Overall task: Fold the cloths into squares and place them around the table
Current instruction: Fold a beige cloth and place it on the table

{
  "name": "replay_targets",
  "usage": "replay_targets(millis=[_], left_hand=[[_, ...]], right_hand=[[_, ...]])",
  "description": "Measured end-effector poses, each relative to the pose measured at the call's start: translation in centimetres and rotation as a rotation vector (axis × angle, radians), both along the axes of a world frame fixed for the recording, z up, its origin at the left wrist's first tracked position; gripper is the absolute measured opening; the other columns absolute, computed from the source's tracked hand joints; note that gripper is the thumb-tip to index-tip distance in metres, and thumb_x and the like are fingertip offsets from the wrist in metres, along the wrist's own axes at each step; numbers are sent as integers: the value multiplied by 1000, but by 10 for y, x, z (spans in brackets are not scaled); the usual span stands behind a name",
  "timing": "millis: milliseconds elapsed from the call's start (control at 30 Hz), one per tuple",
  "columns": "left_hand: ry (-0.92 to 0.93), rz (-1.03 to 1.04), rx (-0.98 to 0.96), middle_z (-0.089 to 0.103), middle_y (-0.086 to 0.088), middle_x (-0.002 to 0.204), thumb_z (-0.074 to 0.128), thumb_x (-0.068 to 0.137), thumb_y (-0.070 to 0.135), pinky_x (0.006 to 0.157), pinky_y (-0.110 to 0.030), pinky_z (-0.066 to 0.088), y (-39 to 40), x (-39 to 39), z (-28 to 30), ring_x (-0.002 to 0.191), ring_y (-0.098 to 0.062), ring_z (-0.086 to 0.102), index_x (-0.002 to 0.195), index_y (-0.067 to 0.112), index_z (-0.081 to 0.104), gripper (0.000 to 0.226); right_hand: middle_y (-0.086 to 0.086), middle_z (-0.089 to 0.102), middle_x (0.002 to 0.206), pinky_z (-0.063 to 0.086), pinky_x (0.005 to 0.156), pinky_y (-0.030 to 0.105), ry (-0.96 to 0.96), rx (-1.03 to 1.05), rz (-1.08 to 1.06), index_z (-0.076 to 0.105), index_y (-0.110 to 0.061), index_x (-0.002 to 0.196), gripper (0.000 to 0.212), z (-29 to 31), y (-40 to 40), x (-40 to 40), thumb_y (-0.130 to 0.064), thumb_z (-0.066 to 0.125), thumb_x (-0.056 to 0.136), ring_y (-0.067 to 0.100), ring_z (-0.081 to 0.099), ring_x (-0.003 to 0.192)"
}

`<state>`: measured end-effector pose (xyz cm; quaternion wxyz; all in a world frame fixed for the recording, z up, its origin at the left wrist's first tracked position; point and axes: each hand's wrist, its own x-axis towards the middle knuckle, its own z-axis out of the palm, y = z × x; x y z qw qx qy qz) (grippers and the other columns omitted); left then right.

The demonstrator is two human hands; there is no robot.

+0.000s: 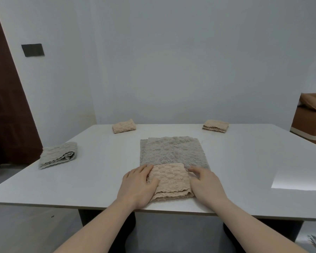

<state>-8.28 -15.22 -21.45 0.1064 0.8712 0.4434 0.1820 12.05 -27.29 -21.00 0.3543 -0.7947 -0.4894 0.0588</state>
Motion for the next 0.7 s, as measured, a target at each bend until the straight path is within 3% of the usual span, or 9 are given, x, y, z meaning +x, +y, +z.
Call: replay_targets(millis=[100,333,533,700], left_hand=[[-71,76,16,46,11,152,36,95,51,117,-37,29,0,-2,-1,138,-16,42,150,34,43,58],[-92,165,52,56,10,128,37,94,54,106,-37,37,-3,-1,-1,119,-16,49,128,31,54,44],[-72,232,77,51,10,104,35,88,57,97,-36,38,-7,-1,2,105,-17,46,97,32,54,33],[-64,176,63,52,13,101,28,82,68,94,-35,38,-5,0,2,101,-15,43,96,34,54,45]], right_hand=[[-7,58,143,35,112,29,145,123,-7,61,-27,137,45,3,-4,2,-23,50,93,13,49,134],[-15,32,160,17,124,35,-218,-28,170,40,-38,152,54,-8,-1,-7,-49,41,99,10,25,148],[-17,50,145,26,117,35,-240,-86,137,46,-39,146,52,-9,1,-5,-48,41,95,12,37,137],[-16,51,140,30,116,35,-164,-67,113,43,-39,148,60,-8,1,-3,-53,44,89,12,40,133]])
